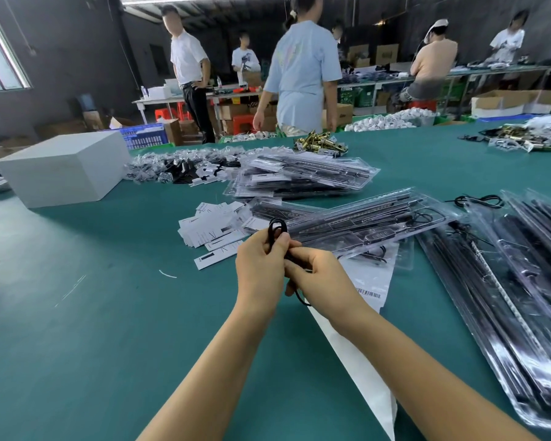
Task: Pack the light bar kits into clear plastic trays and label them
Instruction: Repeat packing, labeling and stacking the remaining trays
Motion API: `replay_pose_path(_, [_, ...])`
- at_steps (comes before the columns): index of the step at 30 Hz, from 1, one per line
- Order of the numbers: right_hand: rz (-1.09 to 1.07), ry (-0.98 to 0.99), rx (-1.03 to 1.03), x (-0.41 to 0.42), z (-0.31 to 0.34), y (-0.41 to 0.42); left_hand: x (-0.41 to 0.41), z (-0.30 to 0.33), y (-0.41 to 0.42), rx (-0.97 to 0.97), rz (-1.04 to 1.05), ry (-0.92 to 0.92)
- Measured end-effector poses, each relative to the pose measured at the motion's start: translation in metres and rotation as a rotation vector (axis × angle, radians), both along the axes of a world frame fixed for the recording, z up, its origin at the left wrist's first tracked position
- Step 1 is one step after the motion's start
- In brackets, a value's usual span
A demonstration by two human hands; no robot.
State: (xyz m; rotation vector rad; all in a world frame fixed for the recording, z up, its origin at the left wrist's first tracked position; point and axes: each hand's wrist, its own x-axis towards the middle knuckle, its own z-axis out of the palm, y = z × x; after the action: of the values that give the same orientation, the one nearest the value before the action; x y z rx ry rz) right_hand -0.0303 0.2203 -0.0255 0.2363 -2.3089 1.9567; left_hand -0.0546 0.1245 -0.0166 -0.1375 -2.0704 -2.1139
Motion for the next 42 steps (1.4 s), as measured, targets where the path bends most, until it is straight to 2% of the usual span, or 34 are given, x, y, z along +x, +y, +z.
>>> replay_pose_path(5, [0.013, -0.151, -0.048, 0.000, 0.003, 0.006, -0.007, 0.008, -0.016, 0.160, -0.002, -0.041])
replay_pose_path(9, [0.109, -0.062, 0.253, -0.001, 0.009, 0.021, -0.017, 0.012, -0.029, 0.425, -0.014, -0.155])
replay_pose_path(13, [0.151, -0.006, 0.514, -0.001, 0.015, 0.032, -0.023, 0.010, -0.035, 0.556, -0.075, -0.255])
replay_pose_path(19, [0.183, 0.006, 0.610, -0.003, 0.019, 0.049, -0.024, 0.003, -0.024, 0.680, -0.202, -0.366])
replay_pose_path(22, [0.149, 0.082, 0.656, -0.005, 0.017, 0.055, -0.022, 0.001, -0.020, 0.619, -0.328, -0.407])
replay_pose_path(26, [0.116, 0.182, 0.683, -0.008, 0.014, 0.062, -0.021, -0.002, -0.018, 0.441, -0.425, -0.413])
replay_pose_path(30, [0.103, 0.262, 0.853, -0.011, 0.009, 0.064, -0.018, -0.003, -0.016, 0.290, -0.471, -0.397])
replay_pose_path(38, [0.053, 0.301, 0.818, -0.011, 0.010, 0.064, -0.016, -0.008, -0.012, 0.159, -0.447, -0.372])
replay_pose_path(42, [0.015, 0.292, 0.871, -0.010, 0.006, 0.064, -0.015, -0.009, -0.010, 0.124, -0.390, -0.380])
